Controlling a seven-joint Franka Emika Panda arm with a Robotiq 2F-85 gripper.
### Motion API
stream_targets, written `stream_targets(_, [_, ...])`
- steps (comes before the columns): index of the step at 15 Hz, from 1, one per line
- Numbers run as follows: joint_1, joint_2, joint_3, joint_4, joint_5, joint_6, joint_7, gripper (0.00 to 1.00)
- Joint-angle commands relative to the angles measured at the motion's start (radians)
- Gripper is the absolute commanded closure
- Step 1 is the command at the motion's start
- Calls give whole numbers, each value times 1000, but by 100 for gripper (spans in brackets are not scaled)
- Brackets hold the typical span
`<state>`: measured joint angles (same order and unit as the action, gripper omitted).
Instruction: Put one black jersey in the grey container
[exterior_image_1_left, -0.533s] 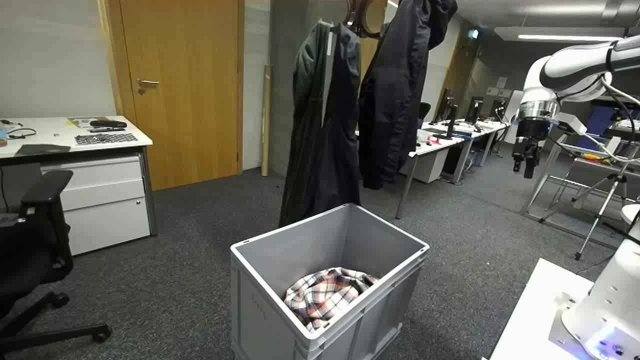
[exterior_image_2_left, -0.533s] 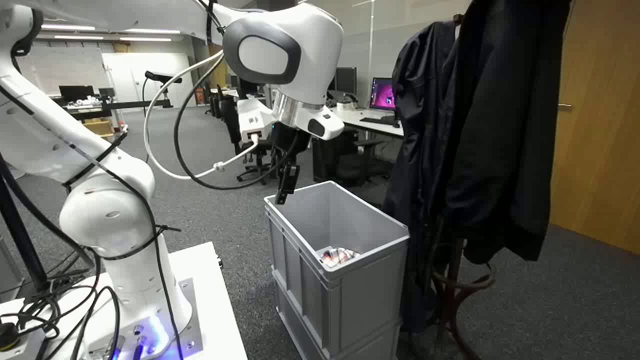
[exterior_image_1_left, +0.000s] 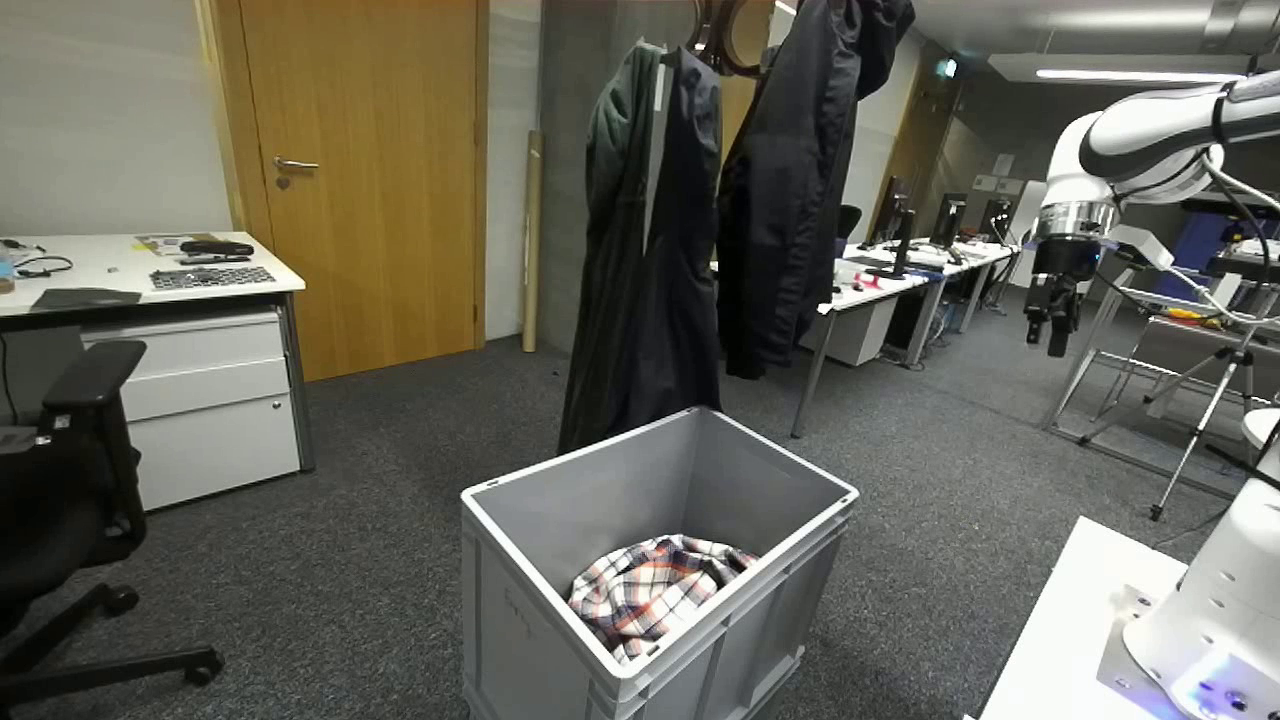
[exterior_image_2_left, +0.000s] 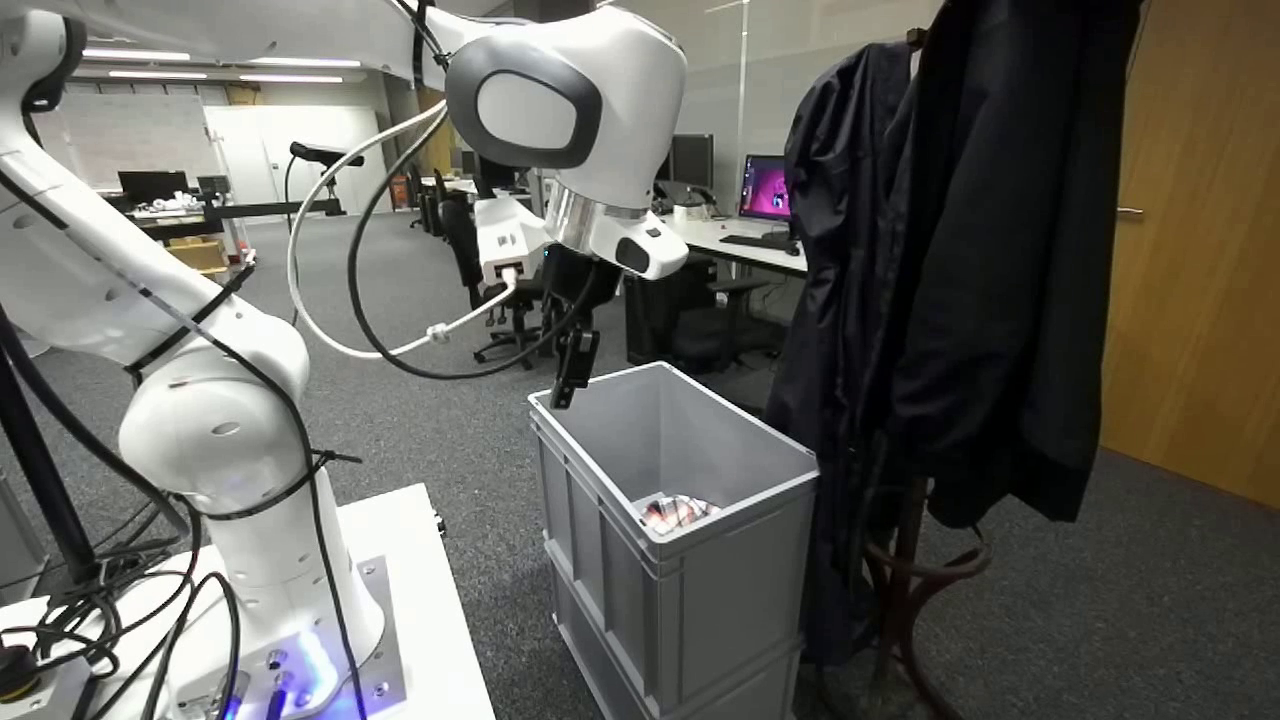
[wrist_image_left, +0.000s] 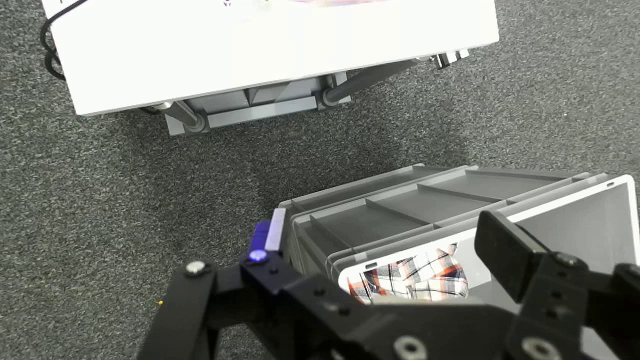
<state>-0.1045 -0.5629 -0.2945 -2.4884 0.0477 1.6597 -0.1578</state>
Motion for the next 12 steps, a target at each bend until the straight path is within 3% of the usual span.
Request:
stream_targets(1, [-29, 5, 25, 3, 11, -4, -13, 0])
stream_targets(7, [-29, 4, 27, 0, 23, 13, -4, 0])
stream_targets(12, [-11, 28, 44, 37, 198, 1, 80, 0])
